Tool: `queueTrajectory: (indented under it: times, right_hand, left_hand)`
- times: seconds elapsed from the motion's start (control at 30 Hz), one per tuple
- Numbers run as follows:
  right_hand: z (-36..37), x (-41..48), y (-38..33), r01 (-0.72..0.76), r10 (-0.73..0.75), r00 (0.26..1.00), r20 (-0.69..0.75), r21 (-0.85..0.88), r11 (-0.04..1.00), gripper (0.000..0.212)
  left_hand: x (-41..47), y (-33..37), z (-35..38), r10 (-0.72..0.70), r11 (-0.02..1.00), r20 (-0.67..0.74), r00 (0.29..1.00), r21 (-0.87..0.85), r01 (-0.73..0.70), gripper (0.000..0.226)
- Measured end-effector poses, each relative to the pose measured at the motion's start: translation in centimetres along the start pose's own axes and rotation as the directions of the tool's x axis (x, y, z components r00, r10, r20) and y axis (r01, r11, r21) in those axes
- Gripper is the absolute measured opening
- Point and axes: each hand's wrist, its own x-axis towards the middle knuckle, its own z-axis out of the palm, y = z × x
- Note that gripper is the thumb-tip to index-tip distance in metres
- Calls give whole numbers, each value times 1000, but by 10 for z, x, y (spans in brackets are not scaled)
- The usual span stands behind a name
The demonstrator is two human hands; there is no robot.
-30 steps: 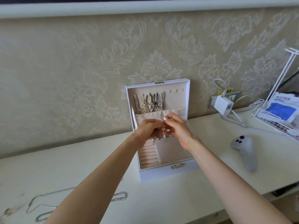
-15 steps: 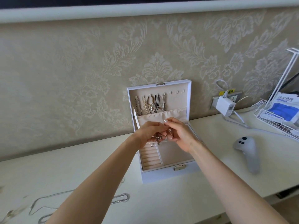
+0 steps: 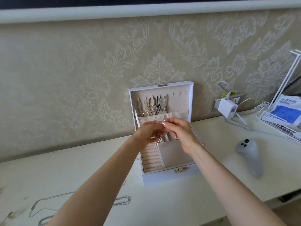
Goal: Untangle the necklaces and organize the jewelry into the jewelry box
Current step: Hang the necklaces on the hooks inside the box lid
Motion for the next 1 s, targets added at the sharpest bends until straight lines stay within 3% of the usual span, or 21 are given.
queueTrajectory:
  times: [0.23,0.4,0.57,0.67,0.73,0.87,1.0]
  right_hand:
    - [3,-4,3,64,-63,998,12,-94,994,6]
    - [1,-5,4,144,-149,989,-15,-171,975,22]
    - [4,-2,6,135,-142,984,-103,-72,988,13]
    - [4,2,3,40,-41,998,-48,-28,999,22]
    - [4,3,2,19,-19,1000,-9,-37,999,17]
    - [5,4,5,9,-11,1000,-14,-126,992,9]
    - [5,6,5,-34,24,997,-71,-136,990,3]
  left_hand:
    - [0,0,-3,-89,986,34,995,-137,93,15]
    - [0,2,-1,-101,971,-32,994,-221,91,17]
    - [0,-1,2,93,995,-162,982,-17,-97,7]
    - [0,-2,2,267,964,-172,948,60,-260,7]
    - [0,-4,0,348,935,-146,926,117,-333,9]
    - [2,-10,-2,420,891,-110,901,239,-387,24]
    - [8,-15,-3,453,826,-65,889,405,-392,20]
